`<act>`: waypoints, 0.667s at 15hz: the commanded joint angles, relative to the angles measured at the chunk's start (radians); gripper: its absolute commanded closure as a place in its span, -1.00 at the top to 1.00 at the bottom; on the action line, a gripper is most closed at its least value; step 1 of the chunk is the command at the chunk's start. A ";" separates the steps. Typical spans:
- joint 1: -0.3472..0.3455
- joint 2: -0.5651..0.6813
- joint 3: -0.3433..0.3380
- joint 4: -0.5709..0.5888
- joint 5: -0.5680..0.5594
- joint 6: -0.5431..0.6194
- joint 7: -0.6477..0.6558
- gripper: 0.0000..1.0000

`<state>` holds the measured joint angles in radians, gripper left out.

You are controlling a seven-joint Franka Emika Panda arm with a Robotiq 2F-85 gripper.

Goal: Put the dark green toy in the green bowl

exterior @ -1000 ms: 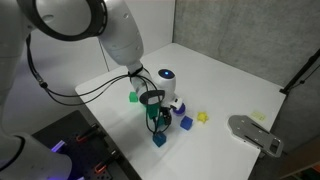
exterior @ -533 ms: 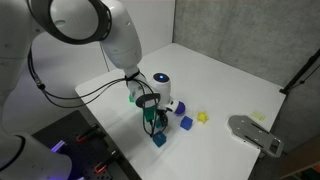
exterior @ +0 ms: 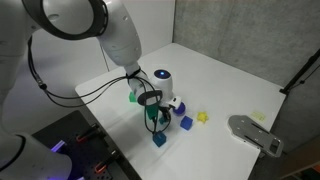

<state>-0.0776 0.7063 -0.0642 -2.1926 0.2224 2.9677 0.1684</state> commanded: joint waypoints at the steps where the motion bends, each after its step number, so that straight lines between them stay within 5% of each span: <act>1: 0.012 -0.101 -0.010 -0.022 0.004 -0.033 0.036 -0.68; 10: 0.064 -0.276 0.031 -0.107 0.008 -0.116 0.063 -0.80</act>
<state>-0.0228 0.5085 -0.0540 -2.2429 0.2224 2.9015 0.2126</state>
